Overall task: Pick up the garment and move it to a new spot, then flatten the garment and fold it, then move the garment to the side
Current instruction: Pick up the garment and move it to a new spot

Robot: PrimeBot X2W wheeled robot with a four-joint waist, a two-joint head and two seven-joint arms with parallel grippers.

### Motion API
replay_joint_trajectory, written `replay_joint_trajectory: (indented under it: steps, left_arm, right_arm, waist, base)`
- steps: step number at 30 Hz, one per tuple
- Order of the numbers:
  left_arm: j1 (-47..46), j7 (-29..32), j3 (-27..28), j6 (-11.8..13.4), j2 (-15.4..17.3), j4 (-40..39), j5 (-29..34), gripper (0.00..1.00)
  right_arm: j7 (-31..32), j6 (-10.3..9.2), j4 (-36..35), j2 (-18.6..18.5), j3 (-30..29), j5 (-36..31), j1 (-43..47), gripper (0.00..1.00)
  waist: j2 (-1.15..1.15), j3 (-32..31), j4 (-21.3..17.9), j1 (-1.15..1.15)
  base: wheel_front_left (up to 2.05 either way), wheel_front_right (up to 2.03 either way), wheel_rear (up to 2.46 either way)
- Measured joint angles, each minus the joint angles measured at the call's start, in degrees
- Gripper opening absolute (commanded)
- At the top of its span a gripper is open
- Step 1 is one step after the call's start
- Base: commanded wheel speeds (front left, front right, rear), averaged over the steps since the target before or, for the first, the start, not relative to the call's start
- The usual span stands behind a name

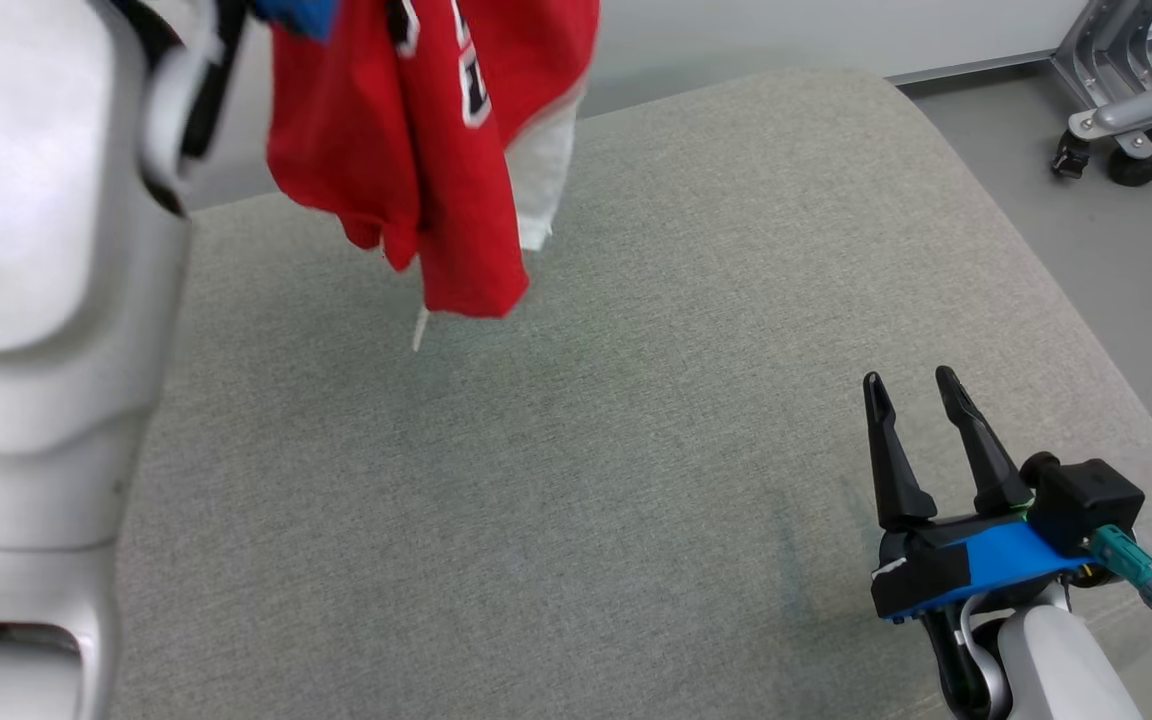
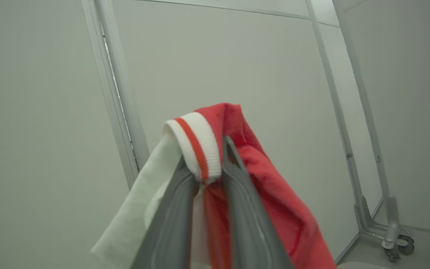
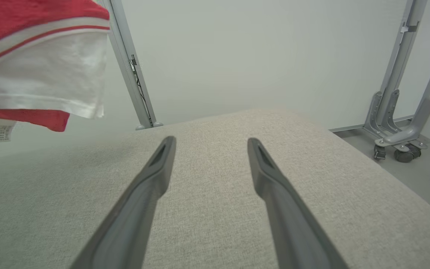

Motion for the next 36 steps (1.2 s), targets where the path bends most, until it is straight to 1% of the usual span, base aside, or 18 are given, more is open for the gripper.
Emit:
replay_joint_trajectory:
  steps: [5,9,12,15,18,22,23,24,25,27,31,36]
  left_arm:
    - [8.1,-1.6,-1.9,-0.2,-1.8,3.1,-2.0,0.00]
    - [16.4,-3.2,-2.7,0.6,-2.4,5.1,-3.2,0.00]
    - [23.0,-4.1,-4.0,0.7,-3.1,6.7,-4.0,0.00]
    - [28.9,-5.1,-5.3,0.8,-4.3,8.8,-4.9,0.00]
    - [33.8,-5.9,-6.6,0.7,-6.2,11.0,-6.0,0.00]
    - [37.3,-6.7,-8.6,0.5,-8.2,14.5,-6.8,0.00]
    - [37.7,-7.3,-8.9,0.5,-8.6,14.9,-6.9,0.13]
    - [37.8,-8.1,-9.2,0.5,-8.9,15.3,-6.9,0.85]
    - [37.8,-9.0,-9.4,0.7,-9.2,15.6,-6.9,1.00]
    - [37.8,-10.5,-9.7,0.8,-9.7,15.8,-6.7,1.00]
    - [37.6,-12.8,-8.8,2.5,-9.6,14.6,-6.3,1.00]
    - [38.6,-14.1,-5.9,4.8,-6.9,10.1,-6.3,1.00]
  right_arm:
    - [0.0,0.01,-0.5,0.0,-0.4,0.2,0.1,1.00]
    - [-0.1,0.00,-0.8,0.0,-0.5,0.0,0.4,1.00]
    - [-0.1,0.01,-0.9,0.0,-0.6,-0.2,1.0,1.00]
    - [-0.1,0.00,-0.8,0.0,-0.6,-0.5,1.7,1.00]
    - [-0.1,0.01,-0.9,0.1,-0.5,-0.6,2.1,1.00]
    - [-0.1,0.01,-1.4,0.0,-0.6,-0.6,2.2,1.00]
    - [-0.1,0.01,-1.4,0.1,-0.6,-0.6,2.2,1.00]
    - [-0.1,0.01,-1.3,0.1,-0.6,-0.6,2.2,1.00]
    - [-0.1,0.01,-1.4,0.1,-0.8,-0.6,2.3,1.00]
    - [-0.1,0.01,-1.4,0.0,-0.9,-0.6,2.5,1.00]
    - [-0.1,0.00,-1.4,0.0,-1.6,-0.7,3.8,1.00]
    - [-0.1,0.01,-1.5,0.1,-2.7,-1.3,5.0,1.00]
  waist:
    - [0.00,-0.5,0.6,0.00]
    - [0.00,-0.8,1.5,0.01]
    - [0.00,-1.1,2.2,0.00]
    - [0.00,-1.3,2.8,0.00]
    - [0.00,-1.4,3.3,0.00]
    - [0.00,-1.3,4.1,0.00]
    - [0.00,-1.4,4.3,0.00]
    - [0.00,-1.5,4.6,0.01]
    - [0.01,-1.7,4.9,0.01]
    - [0.00,-2.3,5.6,0.01]
    - [0.00,-3.7,7.6,0.00]
    - [0.00,-5.5,10.9,0.00]
  base:
    - [0.00,0.00,0.00]
    - [0.00,0.00,0.00]
    - [0.00,0.00,0.00]
    - [0.00,0.00,0.00]
    - [0.00,0.00,0.00]
    - [0.00,0.00,0.00]
    - [0.00,0.00,0.00]
    - [0.00,0.00,0.00]
    - [0.00,0.00,0.00]
    - [0.00,0.00,0.00]
    - [0.00,0.00,0.00]
    - [0.00,0.00,0.00]
